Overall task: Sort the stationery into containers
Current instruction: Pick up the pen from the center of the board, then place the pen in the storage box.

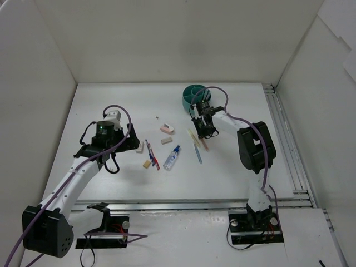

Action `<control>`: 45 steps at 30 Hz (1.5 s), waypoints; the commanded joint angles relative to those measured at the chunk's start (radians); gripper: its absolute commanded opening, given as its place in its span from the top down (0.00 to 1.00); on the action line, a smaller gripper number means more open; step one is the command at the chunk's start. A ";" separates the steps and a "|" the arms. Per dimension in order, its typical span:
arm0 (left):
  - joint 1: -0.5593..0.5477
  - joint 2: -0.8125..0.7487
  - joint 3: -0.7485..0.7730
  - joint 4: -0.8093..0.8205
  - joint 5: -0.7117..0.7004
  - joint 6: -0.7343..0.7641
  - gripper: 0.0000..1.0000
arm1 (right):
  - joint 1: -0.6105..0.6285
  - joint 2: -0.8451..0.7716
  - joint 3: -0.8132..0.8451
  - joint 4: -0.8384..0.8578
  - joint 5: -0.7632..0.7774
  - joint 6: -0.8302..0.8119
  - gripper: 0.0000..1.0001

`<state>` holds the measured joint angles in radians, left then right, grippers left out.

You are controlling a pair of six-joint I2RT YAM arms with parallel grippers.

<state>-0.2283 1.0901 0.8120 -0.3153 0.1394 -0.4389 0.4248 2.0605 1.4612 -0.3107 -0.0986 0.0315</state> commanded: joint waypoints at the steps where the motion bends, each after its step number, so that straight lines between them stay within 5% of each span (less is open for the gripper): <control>1: -0.003 -0.027 0.062 0.010 -0.018 0.011 0.00 | -0.003 -0.063 0.048 -0.010 -0.001 -0.021 1.00; 9: -0.003 -0.038 0.067 0.016 -0.017 0.012 0.00 | -0.038 -0.255 0.077 0.162 0.085 -0.059 1.00; 15: -0.003 -0.045 0.082 0.002 -0.043 0.011 0.00 | -0.110 -0.378 -0.100 0.748 0.000 0.022 1.00; 21: -0.003 -0.009 0.124 0.004 -0.044 0.002 0.00 | -0.146 -0.290 -0.070 0.982 -0.009 0.064 1.00; 35: -0.003 0.114 0.216 -0.011 0.003 -0.008 0.00 | -0.179 -0.004 0.074 1.179 -0.073 0.126 1.00; 45: -0.031 0.146 0.242 -0.005 0.025 -0.006 0.00 | -0.182 0.000 -0.050 1.211 -0.059 0.116 0.95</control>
<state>-0.2413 1.2362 0.9787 -0.3546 0.1452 -0.4408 0.2451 2.1132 1.4429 0.7818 -0.1547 0.1497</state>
